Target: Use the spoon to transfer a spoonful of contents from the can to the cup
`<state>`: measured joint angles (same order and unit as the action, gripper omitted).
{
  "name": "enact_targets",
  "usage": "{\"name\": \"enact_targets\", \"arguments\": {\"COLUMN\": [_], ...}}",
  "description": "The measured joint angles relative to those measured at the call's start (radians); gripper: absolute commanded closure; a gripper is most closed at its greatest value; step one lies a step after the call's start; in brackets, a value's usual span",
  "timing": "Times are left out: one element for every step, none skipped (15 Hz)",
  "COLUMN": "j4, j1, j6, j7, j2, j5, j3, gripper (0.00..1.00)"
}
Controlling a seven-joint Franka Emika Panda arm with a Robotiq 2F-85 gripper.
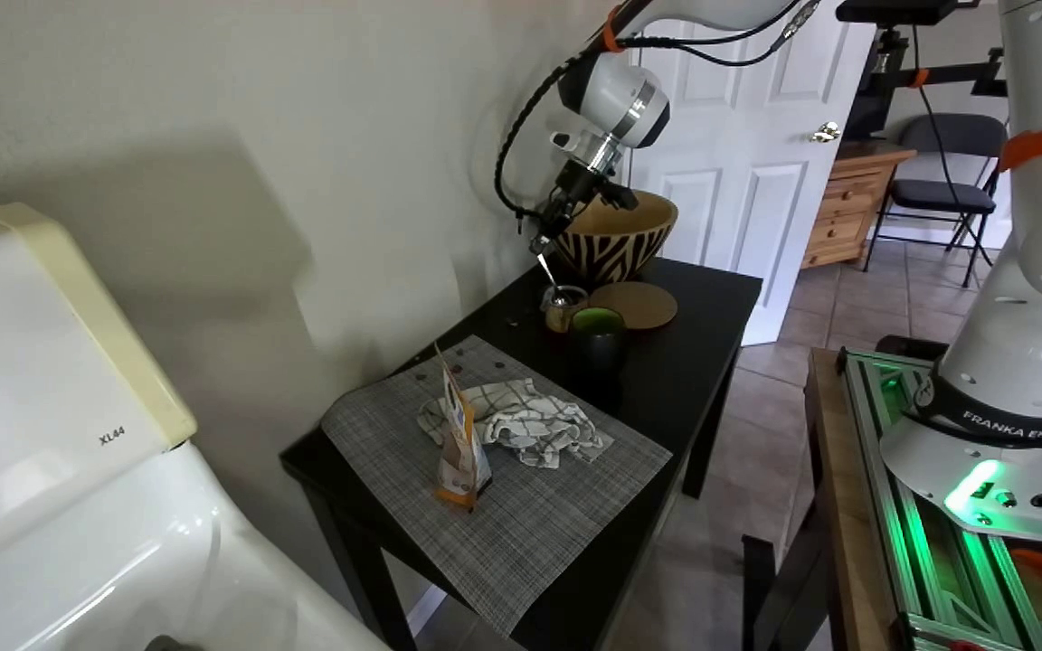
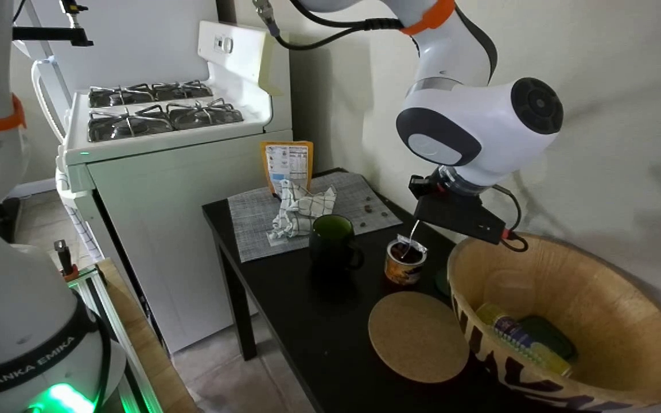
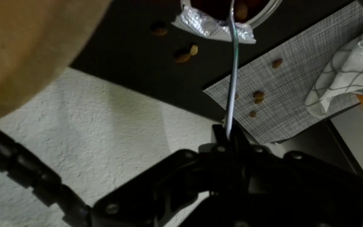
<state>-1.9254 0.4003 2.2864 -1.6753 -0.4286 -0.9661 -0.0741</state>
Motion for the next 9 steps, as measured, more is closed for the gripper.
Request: {"name": "enact_targets", "arguments": {"j4": [-0.010, -0.020, -0.029, -0.037, -0.044, -0.050, -0.052, -0.053, -0.053], "j1": [-0.007, -0.015, -0.023, -0.029, -0.037, -0.044, -0.050, -0.054, -0.056], "j6": [0.000, 0.000, 0.000, 0.000, 0.000, 0.000, 0.000, 0.000, 0.000], "j7": [-0.003, -0.009, -0.015, -0.021, -0.028, -0.037, -0.043, -0.050, -0.054], "j2": [0.005, 0.011, 0.017, 0.022, 0.027, 0.031, 0.034, 0.035, 0.038], "j5": [-0.013, -0.028, -0.043, -0.056, -0.071, -0.085, -0.097, -0.108, -0.115], "j3": [0.003, 0.004, 0.005, 0.007, 0.007, 0.008, 0.008, 0.008, 0.007], "gripper": [0.98, 0.98, 0.98, 0.98, 0.98, 0.98, 0.98, 0.98, 0.98]}}
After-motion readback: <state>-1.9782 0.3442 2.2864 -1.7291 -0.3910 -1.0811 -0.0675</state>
